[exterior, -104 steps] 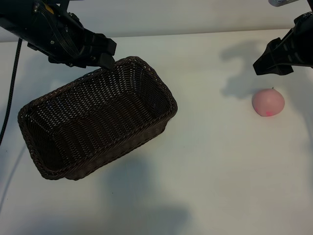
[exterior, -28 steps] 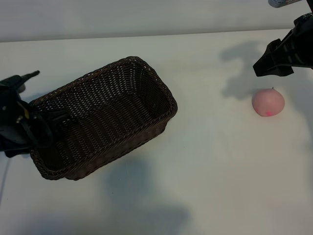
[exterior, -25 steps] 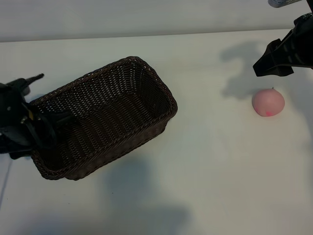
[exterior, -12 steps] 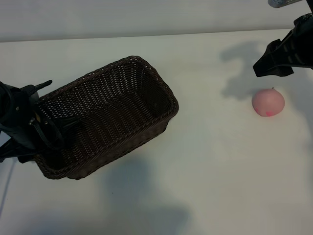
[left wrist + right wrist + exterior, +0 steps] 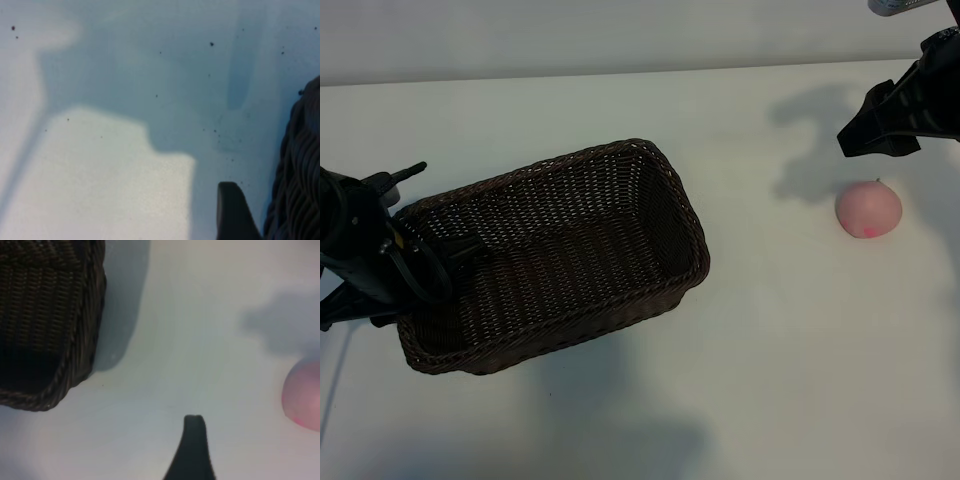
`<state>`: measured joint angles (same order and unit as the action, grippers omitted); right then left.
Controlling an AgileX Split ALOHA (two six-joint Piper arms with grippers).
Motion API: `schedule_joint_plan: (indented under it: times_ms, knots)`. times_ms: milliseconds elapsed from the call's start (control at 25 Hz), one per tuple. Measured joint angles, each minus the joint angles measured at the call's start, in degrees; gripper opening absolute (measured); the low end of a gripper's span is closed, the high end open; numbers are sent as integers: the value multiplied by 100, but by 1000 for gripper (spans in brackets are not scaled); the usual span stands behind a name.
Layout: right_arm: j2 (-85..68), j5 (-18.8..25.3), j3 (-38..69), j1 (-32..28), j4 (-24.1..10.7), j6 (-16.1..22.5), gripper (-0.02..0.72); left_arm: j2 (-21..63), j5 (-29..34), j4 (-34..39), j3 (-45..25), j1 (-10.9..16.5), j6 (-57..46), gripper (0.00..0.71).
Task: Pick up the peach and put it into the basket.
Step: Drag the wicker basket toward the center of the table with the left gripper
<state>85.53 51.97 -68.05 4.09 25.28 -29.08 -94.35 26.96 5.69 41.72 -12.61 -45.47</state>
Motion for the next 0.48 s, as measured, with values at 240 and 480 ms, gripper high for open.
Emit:
schedule_joint_plan:
  times_ms: [240, 480]
  knots:
    - [0, 0, 0, 0, 0, 0, 595, 244, -137, -215, -11, 0, 7, 366]
    - [0, 0, 0, 0, 0, 0, 595, 613, -437, -511, -32, 0, 14, 328]
